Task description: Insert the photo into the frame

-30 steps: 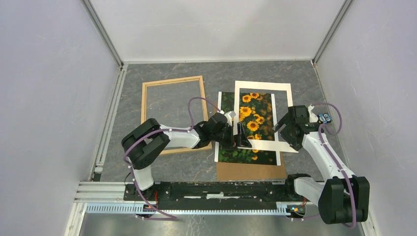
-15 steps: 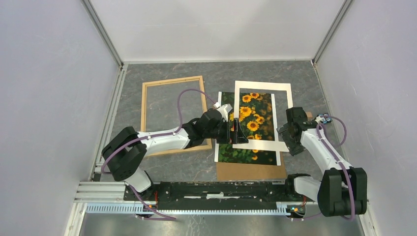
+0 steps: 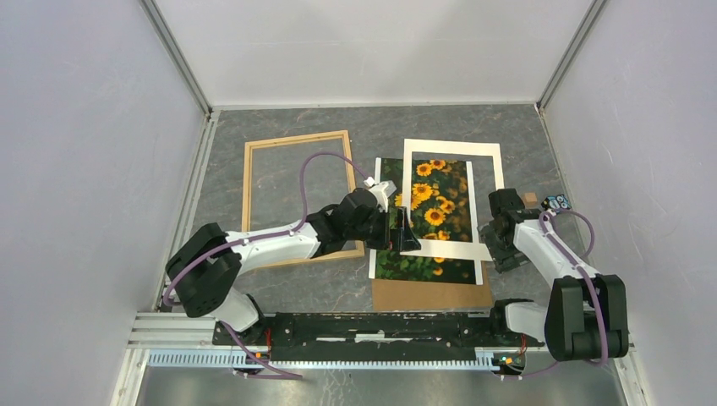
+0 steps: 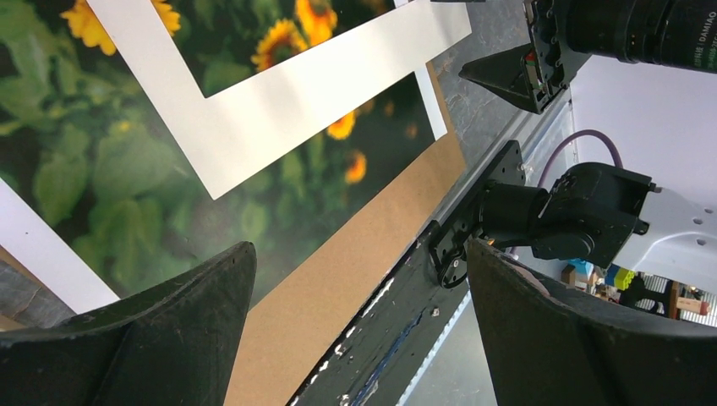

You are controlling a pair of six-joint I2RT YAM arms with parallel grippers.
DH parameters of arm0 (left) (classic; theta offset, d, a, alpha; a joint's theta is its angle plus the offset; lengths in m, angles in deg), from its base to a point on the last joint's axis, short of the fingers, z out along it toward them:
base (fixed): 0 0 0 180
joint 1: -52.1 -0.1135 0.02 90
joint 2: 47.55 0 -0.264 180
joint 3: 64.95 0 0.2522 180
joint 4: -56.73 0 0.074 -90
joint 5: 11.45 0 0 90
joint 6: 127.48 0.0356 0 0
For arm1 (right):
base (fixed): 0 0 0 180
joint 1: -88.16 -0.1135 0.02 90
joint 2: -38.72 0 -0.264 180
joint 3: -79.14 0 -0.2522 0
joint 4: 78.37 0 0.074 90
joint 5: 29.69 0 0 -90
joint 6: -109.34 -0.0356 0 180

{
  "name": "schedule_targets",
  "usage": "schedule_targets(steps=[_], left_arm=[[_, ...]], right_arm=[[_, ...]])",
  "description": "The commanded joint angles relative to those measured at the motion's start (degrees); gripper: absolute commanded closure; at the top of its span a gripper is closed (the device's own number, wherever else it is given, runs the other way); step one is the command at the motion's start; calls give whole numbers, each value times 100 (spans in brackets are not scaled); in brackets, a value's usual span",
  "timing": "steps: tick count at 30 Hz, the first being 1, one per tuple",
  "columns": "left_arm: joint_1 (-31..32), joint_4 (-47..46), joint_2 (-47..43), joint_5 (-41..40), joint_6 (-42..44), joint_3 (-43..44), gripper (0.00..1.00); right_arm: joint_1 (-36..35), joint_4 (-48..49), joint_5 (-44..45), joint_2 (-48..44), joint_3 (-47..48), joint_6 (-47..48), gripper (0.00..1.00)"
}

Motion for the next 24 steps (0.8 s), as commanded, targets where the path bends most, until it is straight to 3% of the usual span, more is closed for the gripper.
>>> schedule_targets(steps=[1,24], left_arm=[[27,92,-293,-145,402,-64,0],[32,313,-526,-279,629,-117,0]], right_arm=[[50,23,268,91,-17,-308,15],[76,-118,32,1057,522,-244,23]])
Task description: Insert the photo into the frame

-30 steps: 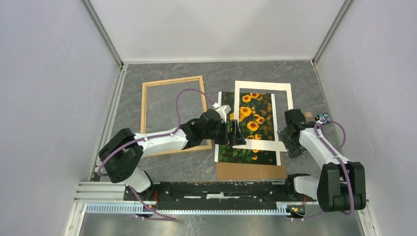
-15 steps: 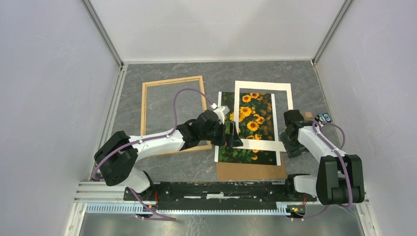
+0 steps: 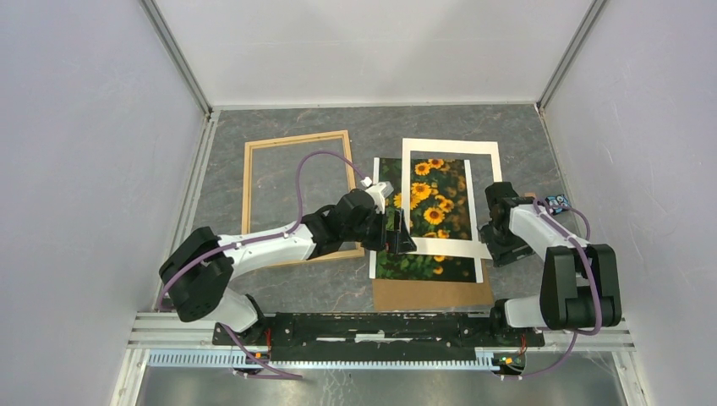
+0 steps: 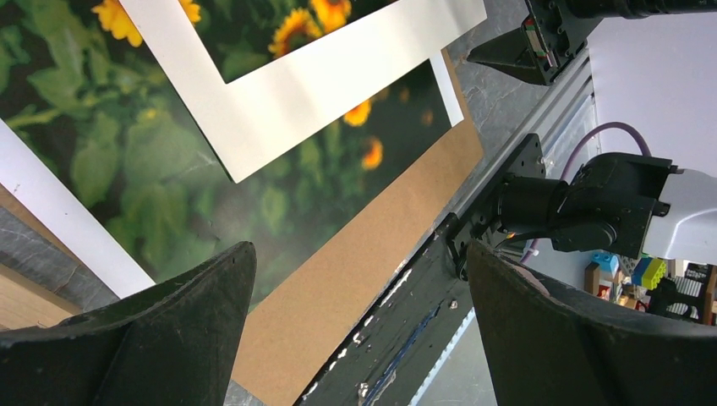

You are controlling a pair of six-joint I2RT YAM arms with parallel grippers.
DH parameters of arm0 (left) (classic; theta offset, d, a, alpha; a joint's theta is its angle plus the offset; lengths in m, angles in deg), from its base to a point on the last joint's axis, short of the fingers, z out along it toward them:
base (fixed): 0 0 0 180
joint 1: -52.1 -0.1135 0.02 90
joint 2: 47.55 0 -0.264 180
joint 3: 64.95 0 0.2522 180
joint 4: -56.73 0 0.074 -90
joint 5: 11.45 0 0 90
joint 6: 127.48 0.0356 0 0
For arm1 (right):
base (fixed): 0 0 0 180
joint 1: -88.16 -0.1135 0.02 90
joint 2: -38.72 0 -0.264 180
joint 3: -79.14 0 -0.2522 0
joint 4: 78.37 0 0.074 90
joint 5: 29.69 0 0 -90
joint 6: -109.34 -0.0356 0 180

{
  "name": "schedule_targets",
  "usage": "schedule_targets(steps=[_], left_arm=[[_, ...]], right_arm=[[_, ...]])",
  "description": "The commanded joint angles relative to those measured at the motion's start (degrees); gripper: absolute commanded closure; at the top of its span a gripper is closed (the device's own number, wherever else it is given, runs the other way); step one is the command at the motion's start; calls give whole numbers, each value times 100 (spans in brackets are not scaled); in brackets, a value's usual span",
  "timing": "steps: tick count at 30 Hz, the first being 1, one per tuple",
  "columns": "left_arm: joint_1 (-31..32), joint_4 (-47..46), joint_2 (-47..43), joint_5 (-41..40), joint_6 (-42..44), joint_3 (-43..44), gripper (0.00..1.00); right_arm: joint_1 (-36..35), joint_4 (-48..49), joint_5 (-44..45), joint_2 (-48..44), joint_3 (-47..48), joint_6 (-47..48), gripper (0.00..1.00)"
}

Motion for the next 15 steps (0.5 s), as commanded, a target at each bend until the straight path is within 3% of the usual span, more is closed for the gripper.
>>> schedule_targets(steps=[1,10,15], left_arm=[[27,20,-271,-135,341,-47,0],[20,-252,132,157,71,23,0],[2,-1006,744,343,-818,-157,0]], right_arm=[[12,94,-4,39,60,-55,23],[12,388,14,-146,-266,-6,25],[34,489,-36,-125,-313,44,26]])
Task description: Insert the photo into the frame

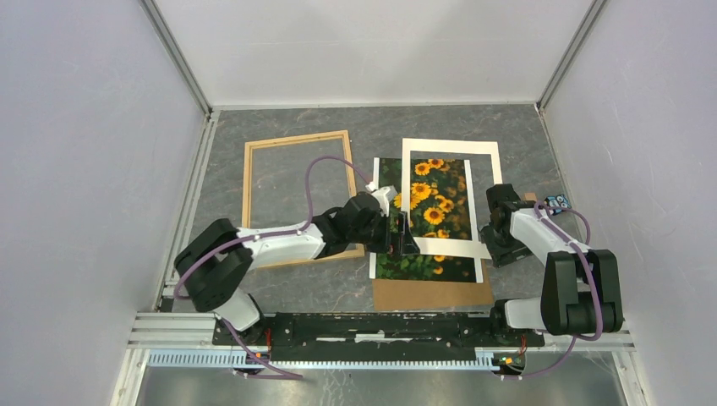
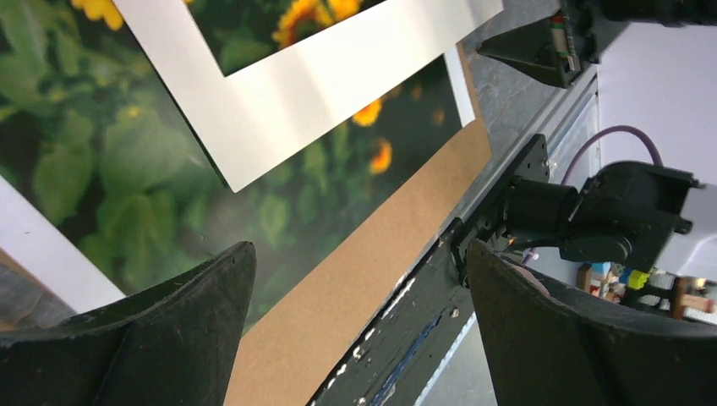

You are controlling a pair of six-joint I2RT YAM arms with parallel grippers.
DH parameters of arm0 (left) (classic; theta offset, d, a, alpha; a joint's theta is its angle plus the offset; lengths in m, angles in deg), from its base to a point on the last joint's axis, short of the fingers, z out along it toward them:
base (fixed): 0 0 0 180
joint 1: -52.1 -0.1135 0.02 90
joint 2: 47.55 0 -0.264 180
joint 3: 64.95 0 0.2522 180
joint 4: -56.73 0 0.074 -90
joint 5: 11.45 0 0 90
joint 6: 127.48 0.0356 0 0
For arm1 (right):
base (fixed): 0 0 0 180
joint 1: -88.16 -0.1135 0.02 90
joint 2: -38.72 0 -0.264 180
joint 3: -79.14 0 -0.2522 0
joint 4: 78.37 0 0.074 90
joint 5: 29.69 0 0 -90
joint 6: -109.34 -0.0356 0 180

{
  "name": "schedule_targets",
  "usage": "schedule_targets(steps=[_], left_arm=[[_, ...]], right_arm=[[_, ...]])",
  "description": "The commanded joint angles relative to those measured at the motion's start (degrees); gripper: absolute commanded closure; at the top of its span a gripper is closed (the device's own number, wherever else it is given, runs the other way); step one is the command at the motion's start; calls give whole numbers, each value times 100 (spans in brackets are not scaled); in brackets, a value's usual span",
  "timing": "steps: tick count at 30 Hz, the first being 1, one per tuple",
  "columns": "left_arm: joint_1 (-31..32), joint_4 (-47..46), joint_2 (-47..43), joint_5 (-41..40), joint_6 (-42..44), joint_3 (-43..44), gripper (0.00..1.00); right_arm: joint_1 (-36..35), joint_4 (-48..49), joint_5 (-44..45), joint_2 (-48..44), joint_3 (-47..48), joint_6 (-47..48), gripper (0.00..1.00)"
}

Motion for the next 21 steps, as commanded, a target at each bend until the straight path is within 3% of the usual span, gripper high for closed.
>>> schedule_targets(steps=[1,4,12,21], left_arm=[[-23,-1039,474,89,-1028,-284,0],[-85,-2039,539,-327,-1768,-888,0],[-219,-3517,1195,-239,-2949,-1352,0],[-218,-3465,1382,-833,-3176,-1401,0]], right_arm=[[40,260,-26,34,-153,18,27],[66,283,-34,44,-173,59,27],[108,574,-257,83,-390,144,29],[117,679,-409,229,-414,226,30]])
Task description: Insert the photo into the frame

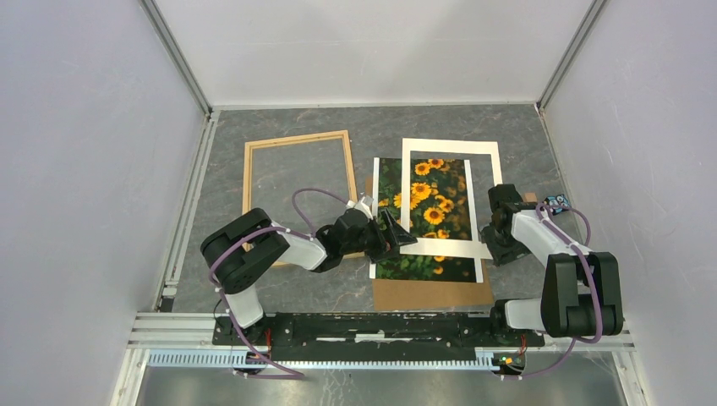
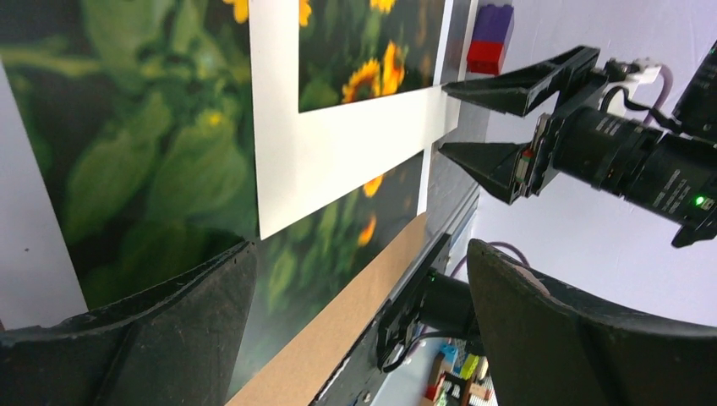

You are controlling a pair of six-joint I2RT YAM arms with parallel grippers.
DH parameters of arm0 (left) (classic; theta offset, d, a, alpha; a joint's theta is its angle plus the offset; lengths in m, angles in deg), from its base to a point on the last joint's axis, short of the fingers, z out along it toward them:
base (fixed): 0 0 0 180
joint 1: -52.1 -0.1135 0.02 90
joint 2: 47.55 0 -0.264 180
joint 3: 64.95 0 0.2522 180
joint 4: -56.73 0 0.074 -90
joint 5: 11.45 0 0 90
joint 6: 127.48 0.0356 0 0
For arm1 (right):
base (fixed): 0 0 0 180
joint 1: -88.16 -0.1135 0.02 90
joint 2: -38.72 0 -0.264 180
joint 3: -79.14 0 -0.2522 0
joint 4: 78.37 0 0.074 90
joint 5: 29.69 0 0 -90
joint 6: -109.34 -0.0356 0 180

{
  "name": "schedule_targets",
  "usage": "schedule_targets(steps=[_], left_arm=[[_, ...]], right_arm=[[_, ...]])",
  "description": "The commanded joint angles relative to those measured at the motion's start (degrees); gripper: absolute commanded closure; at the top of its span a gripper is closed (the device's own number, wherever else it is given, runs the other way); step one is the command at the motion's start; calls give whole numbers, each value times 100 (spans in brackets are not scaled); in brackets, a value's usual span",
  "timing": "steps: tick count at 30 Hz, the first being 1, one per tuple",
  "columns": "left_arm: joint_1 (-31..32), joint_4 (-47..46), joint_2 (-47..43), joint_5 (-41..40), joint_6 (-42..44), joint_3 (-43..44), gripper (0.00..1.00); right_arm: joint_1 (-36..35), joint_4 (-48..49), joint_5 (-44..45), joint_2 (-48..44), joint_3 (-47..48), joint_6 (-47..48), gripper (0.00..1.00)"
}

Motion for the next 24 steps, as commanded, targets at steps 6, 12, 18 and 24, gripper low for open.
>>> schedule_targets(steps=[6,12,18,24], left_arm=[[-4,506,-15,-988,-173,40,0],[13,557,318,-854,-258,263,0],[14,-273,775,-251,-431,419,0],[14,-1288,1139,388,-731,637,0]], right_arm=[[55,508,-254,255,-336,-55,31],[99,517,-287,248,-336,4,32],[101,615,-436,275,-399,38,33],[99,684,-464,279,-432,67,34]])
